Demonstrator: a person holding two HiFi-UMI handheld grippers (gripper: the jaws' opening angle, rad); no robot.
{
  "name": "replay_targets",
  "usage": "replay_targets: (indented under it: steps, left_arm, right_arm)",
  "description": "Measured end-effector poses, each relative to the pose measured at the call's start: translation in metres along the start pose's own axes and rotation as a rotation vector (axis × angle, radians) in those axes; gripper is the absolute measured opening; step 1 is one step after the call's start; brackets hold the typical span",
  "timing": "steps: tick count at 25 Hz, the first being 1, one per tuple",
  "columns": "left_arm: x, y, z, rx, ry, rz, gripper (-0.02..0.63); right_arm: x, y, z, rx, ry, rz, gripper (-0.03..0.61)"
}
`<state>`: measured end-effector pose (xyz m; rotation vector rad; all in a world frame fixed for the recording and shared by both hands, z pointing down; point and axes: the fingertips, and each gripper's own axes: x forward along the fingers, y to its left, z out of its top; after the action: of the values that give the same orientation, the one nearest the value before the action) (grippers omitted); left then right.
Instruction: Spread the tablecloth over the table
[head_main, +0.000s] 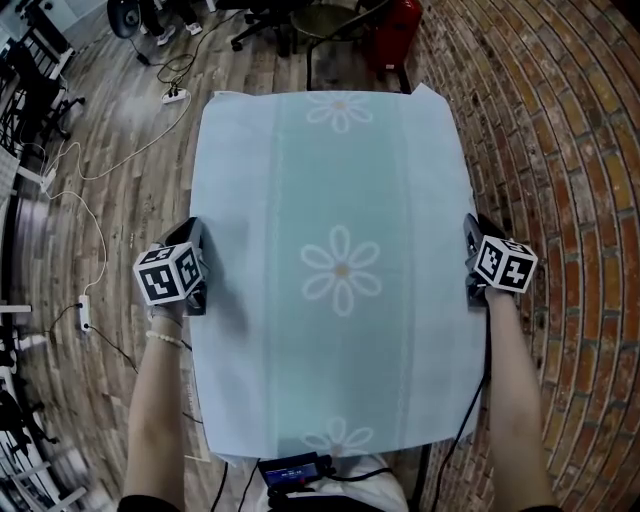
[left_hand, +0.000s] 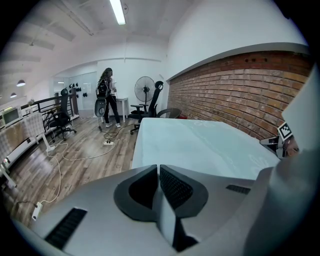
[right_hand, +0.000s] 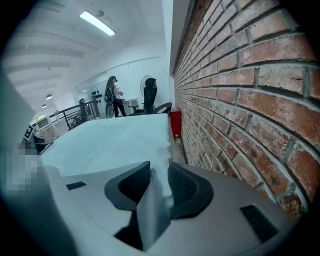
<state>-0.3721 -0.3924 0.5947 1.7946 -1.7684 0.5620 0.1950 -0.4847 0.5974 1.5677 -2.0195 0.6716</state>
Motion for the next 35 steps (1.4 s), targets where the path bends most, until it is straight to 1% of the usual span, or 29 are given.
replay_targets:
  steps: [4, 8, 11, 13, 14, 15, 16, 18, 21, 26, 30, 35]
  left_arm:
    - [0.006, -0.003, 0.003, 0.002, -0.001, -0.007, 0.031]
    - [0.002, -0.003, 0.004, 0.030, -0.002, 0.022, 0.031]
    - [-0.011, -0.008, 0.006, 0.059, 0.001, 0.019, 0.032]
    - [-0.025, -0.008, 0.011, 0.070, -0.020, 0.025, 0.032]
    - [-0.032, -0.010, 0.013, 0.075, -0.031, 0.025, 0.031]
    - [-0.040, -0.016, 0.014, 0.087, -0.036, 0.016, 0.030]
    - [-0.048, -0.024, 0.014, 0.108, -0.038, -0.002, 0.018]
    - [-0.066, -0.042, 0.019, 0.158, -0.053, -0.043, 0.014]
    - [-0.099, -0.067, 0.030, 0.190, -0.106, -0.078, 0.015]
    - [-0.154, -0.119, 0.039, 0.264, -0.178, -0.121, 0.014]
    - [-0.204, -0.158, 0.045, 0.325, -0.242, -0.139, 0.014]
    - [-0.263, -0.191, 0.042, 0.371, -0.309, -0.144, 0.014]
  right_arm:
    - [0.005, -0.004, 0.002, 0.000, 0.001, 0.002, 0.135]
    - [0.003, -0.005, 0.004, -0.076, 0.011, -0.018, 0.138]
    - [-0.014, -0.008, 0.013, -0.105, -0.022, -0.035, 0.137]
    - [-0.029, -0.011, 0.018, -0.107, -0.050, -0.045, 0.112]
    - [-0.038, -0.014, 0.019, -0.114, -0.063, -0.051, 0.090]
    - [-0.048, -0.016, 0.019, -0.121, -0.075, -0.054, 0.075]
    - [-0.059, -0.017, 0.018, -0.123, -0.090, -0.051, 0.071]
    - [-0.083, -0.014, 0.023, -0.117, -0.132, -0.035, 0.059]
    - [-0.120, 0.000, 0.031, -0.115, -0.182, 0.000, 0.051]
    - [-0.176, 0.039, 0.033, -0.185, -0.239, 0.084, 0.049]
    - [-0.221, 0.064, 0.035, -0.193, -0.296, 0.129, 0.048]
    - [-0.276, 0.084, 0.030, -0.246, -0.358, 0.168, 0.044]
